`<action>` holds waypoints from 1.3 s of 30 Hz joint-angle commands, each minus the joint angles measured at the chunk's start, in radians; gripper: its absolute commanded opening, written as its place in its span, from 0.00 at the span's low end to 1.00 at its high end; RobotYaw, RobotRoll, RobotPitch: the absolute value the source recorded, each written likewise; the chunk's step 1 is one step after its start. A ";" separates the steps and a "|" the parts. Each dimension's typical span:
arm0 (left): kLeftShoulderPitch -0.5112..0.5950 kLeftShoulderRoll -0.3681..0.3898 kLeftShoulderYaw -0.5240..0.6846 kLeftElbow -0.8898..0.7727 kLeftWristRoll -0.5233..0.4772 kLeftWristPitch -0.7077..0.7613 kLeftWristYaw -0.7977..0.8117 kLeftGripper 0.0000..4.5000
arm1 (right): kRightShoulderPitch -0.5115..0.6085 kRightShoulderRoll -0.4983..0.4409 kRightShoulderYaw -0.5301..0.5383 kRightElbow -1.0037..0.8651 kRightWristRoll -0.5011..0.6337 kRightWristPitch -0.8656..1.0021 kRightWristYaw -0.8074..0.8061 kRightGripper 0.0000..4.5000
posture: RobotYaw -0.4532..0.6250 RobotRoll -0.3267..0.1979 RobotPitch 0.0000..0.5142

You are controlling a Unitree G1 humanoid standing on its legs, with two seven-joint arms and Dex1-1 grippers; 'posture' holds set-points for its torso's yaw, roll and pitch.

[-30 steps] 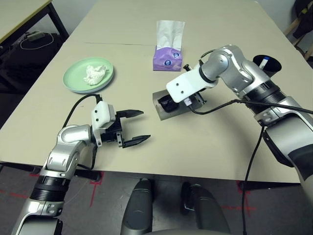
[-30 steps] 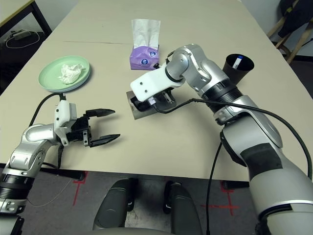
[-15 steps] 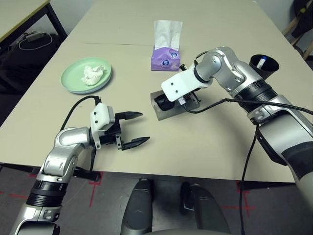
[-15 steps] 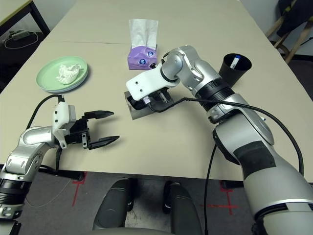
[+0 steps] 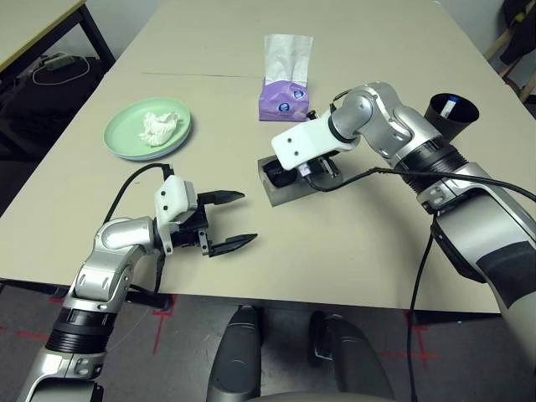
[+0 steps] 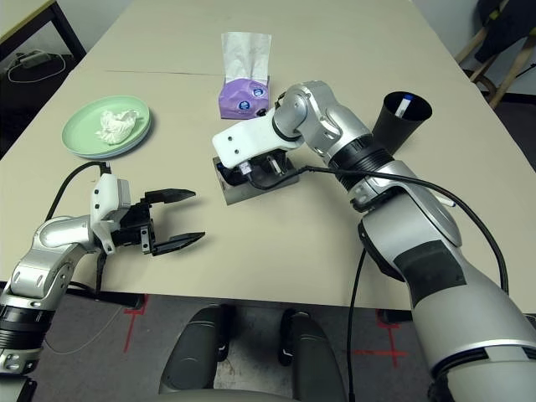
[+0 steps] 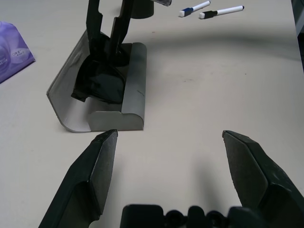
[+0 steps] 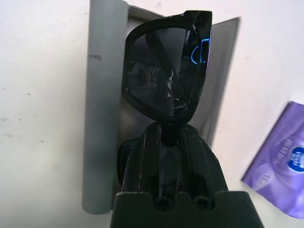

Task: Organize and tidy the items on the table.

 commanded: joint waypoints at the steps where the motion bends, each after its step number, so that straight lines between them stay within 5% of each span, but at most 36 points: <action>1: 0.005 0.008 -0.008 -0.015 -0.006 0.009 -0.008 1.00 | 0.033 -0.005 0.004 -0.048 0.004 0.021 0.018 0.10 | 0.68 0.62 0.34; 8: 0.001 0.008 -0.010 -0.012 -0.005 0.013 -0.010 1.00 | 0.066 -0.005 0.005 -0.090 0.001 0.070 0.032 0.10 | 0.67 0.62 0.34; 19: -0.006 0.017 -0.004 -0.007 -0.008 0.015 -0.019 1.00 | 0.027 -0.031 -0.055 -0.051 0.033 0.130 -0.001 0.98 | 0.65 0.62 0.32; 31: -0.054 0.037 0.002 0.064 0.000 0.006 -0.043 1.00 | 0.179 -0.211 -0.195 -0.382 0.183 0.276 0.087 1.00 | 0.60 0.62 0.28; 39: -0.090 0.035 -0.003 0.116 0.005 0.002 -0.048 1.00 | 0.474 -0.117 -0.479 -0.566 0.471 0.485 -0.125 1.00 | 0.56 0.62 0.28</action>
